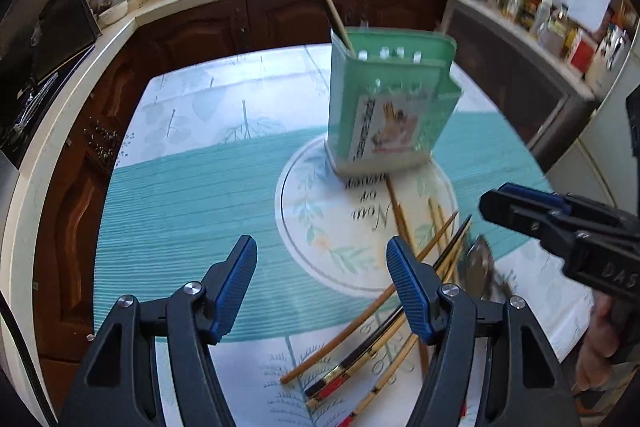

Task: Organize utensils
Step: 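Move both tools back down to the chopstick pile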

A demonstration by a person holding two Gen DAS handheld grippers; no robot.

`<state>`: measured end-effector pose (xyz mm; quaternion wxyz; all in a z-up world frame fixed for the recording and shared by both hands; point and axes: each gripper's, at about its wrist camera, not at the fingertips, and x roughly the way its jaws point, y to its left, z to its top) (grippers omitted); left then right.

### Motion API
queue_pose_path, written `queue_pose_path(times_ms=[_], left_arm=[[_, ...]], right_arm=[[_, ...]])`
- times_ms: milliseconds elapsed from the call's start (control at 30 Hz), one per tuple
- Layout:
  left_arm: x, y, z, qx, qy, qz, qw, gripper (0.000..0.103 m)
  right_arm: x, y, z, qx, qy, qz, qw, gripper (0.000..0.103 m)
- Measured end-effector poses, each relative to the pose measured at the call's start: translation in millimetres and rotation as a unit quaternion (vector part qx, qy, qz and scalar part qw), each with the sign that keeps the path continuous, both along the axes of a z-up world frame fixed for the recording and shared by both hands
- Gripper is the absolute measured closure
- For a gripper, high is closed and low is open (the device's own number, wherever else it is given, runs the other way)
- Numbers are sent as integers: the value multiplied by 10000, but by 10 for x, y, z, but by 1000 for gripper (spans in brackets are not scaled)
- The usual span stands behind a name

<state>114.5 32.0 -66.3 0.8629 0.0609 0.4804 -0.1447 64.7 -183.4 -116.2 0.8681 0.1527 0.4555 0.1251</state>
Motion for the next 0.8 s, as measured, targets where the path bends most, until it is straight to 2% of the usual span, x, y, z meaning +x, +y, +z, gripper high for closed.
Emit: queue_pose_path(times_ms=[133,267,333,433,533,667,700,767,800], left_arm=[[-32,-80,-149,79,272,-241,9993,37],[-161,-208,-244,82,131,-717,9973,37],[-180,-282,-284,137,117,-1027,9945,37],[-190,-358,-379,132,358,-1397,9895,37],[-139,-380,-445,84,553,-1492,9872,37],[-25,-419,-556,426,733,-1557,9842,38],[13,-433,-596,507,833,-1590,9825,39],[70,-443,-661,582,996,-1716,9784,57],[82,-437,-675,588,1063,-1769,9767,61]], right_arm=[[-100,-64,-131,64,282,-216,9993,62],[-188,-107,-227,-20,374,-349,9987,62],[-260,-139,-297,39,460,-364,9983,62],[-346,-182,-342,95,490,-377,9980,62],[-443,-220,-384,165,493,-371,9980,62],[-454,-228,-381,224,546,-340,9977,62],[-468,-230,-399,251,552,-331,9976,62],[-470,-236,-405,286,548,-322,9976,62],[-467,-242,-398,301,542,-317,9976,62]])
